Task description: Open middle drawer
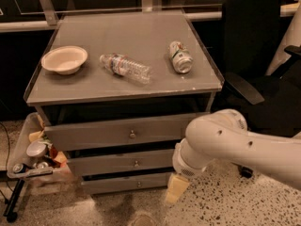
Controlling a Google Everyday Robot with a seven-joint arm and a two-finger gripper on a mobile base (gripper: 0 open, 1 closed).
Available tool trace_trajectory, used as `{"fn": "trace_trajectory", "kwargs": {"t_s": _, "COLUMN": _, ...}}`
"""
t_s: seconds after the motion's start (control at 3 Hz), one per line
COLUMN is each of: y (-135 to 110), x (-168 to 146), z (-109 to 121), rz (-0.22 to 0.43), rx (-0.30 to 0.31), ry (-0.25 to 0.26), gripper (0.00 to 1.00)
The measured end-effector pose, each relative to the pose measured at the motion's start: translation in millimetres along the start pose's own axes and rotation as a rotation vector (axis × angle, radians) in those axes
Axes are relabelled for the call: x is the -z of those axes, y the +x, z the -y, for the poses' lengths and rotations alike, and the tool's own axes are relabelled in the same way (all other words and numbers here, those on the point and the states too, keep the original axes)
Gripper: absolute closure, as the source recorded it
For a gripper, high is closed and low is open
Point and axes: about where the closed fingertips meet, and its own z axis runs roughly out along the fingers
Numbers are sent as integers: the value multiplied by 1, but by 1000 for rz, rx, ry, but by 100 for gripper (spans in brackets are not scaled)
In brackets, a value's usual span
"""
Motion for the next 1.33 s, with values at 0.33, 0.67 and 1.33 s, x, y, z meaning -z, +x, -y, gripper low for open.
{"fn": "trace_trajectory", "kwargs": {"t_s": 0.33, "y": -2, "x": -49, "z": 11, "rz": 16, "rx": -14, "ry": 17, "gripper": 0}}
{"fn": "trace_trajectory", "kwargs": {"t_s": 0.67, "y": -2, "x": -49, "z": 11, "rz": 16, "rx": -14, "ry": 17, "gripper": 0}}
{"fn": "trace_trajectory", "kwargs": {"t_s": 1.33, "y": 11, "x": -115, "z": 2, "rz": 44, "rx": -68, "ry": -35, "gripper": 0}}
